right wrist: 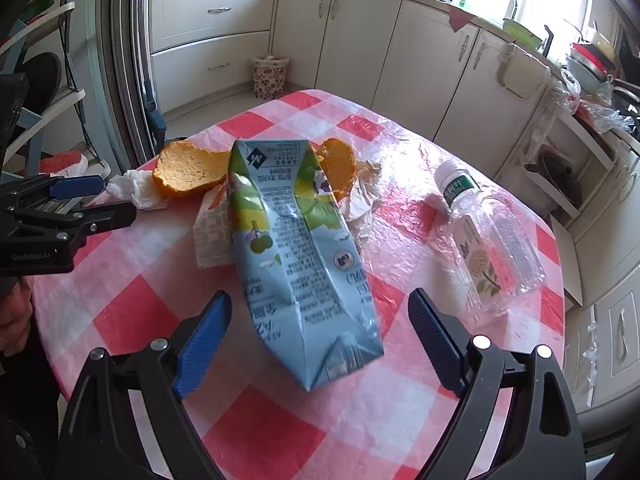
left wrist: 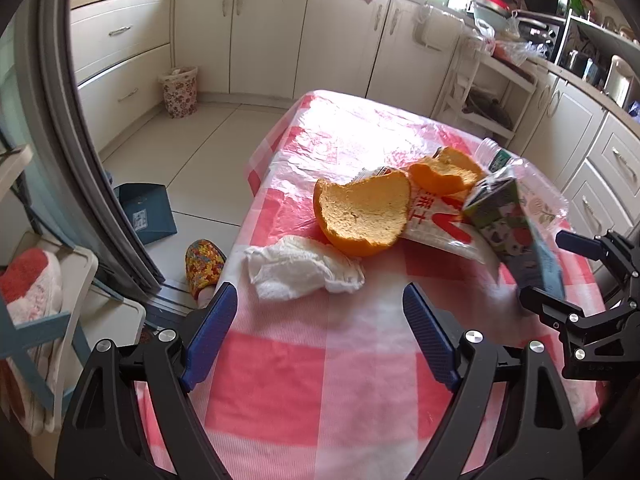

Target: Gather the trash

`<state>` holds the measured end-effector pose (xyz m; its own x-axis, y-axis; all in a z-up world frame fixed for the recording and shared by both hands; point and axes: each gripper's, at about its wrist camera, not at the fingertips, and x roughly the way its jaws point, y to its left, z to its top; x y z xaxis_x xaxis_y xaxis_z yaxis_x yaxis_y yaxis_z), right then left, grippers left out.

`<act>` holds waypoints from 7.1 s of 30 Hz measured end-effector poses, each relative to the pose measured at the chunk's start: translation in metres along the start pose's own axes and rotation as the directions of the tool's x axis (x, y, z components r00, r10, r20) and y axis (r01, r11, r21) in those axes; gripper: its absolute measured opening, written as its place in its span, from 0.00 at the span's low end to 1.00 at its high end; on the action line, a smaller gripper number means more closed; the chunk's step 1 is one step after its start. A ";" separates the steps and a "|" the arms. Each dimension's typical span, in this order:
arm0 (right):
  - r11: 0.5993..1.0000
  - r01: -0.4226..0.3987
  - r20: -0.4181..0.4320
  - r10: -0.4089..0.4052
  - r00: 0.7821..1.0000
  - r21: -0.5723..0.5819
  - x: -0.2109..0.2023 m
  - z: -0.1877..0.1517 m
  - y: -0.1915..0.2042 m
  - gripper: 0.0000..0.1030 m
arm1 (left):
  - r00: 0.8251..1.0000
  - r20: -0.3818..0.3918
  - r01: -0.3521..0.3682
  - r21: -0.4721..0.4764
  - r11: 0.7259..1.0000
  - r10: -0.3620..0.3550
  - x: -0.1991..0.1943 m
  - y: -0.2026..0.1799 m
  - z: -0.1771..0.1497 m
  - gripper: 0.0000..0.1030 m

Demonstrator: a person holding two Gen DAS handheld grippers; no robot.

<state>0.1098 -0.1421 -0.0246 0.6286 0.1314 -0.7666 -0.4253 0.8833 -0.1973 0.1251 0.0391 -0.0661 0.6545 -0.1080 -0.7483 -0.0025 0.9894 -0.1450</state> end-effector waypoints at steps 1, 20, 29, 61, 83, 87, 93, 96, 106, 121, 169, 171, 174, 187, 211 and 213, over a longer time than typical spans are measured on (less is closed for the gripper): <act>1.000 -0.003 -0.001 0.003 1.000 0.001 0.002 0.001 -0.002 0.84 | 1.000 -0.004 -0.006 0.002 1.000 0.006 0.003 -0.001 0.001 0.79; 0.978 -0.057 -0.105 0.079 0.991 0.200 -0.026 -0.036 -0.047 0.60 | 0.979 -0.075 0.193 0.032 0.981 -0.191 -0.001 -0.016 -0.016 0.13; 0.990 0.019 -0.168 0.004 0.986 0.137 -0.043 -0.066 -0.045 0.61 | 0.960 -0.127 0.260 0.090 0.961 -0.248 -0.025 -0.035 -0.049 0.20; 0.963 -0.023 -0.122 0.057 0.991 0.269 -0.038 -0.066 -0.059 0.58 | 0.954 -0.074 0.299 0.118 0.947 -0.292 -0.041 -0.055 -0.050 0.10; 0.748 0.270 -0.195 -0.189 0.962 0.607 -0.110 -0.179 -0.196 0.58 | 0.849 -0.116 0.526 0.265 0.808 -0.515 -0.107 -0.199 -0.063 0.10; 0.683 0.357 -0.312 -0.194 0.930 0.637 -0.086 -0.203 -0.227 0.58 | 0.829 -0.138 0.557 0.292 0.778 -0.541 -0.111 -0.235 -0.064 0.10; 0.585 0.421 -0.424 -0.142 0.895 0.693 -0.067 -0.218 -0.274 0.67 | 0.815 -0.150 0.576 0.328 0.749 -0.560 -0.115 -0.282 -0.064 0.10; 0.598 0.379 -0.346 -0.176 0.922 0.706 -0.093 -0.199 -0.283 0.71 | 0.811 -0.167 0.580 0.349 0.736 -0.560 -0.110 -0.307 -0.066 0.10; 0.572 0.125 0.111 -0.360 0.926 0.811 -0.201 -0.151 -0.295 0.81 | 0.801 -0.251 0.598 0.323 0.733 -0.543 -0.072 -0.383 -0.082 0.10; 0.518 -0.007 0.224 -0.358 0.906 0.856 -0.220 -0.153 -0.315 0.81 | 0.794 -0.426 0.562 0.245 0.790 -0.432 0.036 -0.503 -0.088 0.47; 0.789 0.064 0.173 -0.211 0.962 0.610 -0.128 -0.036 -0.203 0.88 | 0.997 0.039 0.055 0.093 0.994 -0.059 -0.077 -0.149 -0.029 0.82; 0.795 0.072 0.169 -0.216 0.962 0.602 -0.127 -0.033 -0.200 0.88 | 0.998 0.033 0.055 0.083 0.995 -0.058 -0.075 -0.142 -0.029 0.82; 0.819 0.081 0.178 -0.218 0.960 0.568 -0.129 -0.026 -0.186 0.89 | 0.998 0.042 0.042 0.098 0.994 -0.047 -0.078 -0.135 -0.029 0.82; 0.914 0.144 0.224 -0.242 0.944 0.380 -0.144 -0.039 -0.092 0.91 | 0.996 0.085 0.033 0.081 0.996 -0.040 -0.101 -0.084 -0.035 0.82; 0.932 0.190 0.197 -0.258 0.946 0.309 -0.131 -0.053 -0.055 0.91 | 0.990 0.111 0.078 0.056 0.995 -0.084 -0.118 -0.065 -0.046 0.82; 0.932 0.189 0.198 -0.257 0.946 0.309 -0.131 -0.053 -0.055 0.91 | 0.991 0.104 0.075 0.070 0.995 -0.083 -0.117 -0.068 -0.047 0.81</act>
<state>0.0164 -0.2318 0.0544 0.8325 -0.0135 -0.5539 -0.0771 0.9872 -0.1400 0.0130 -0.0201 0.0014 0.7279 -0.1786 -0.6620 0.0999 0.9828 -0.1553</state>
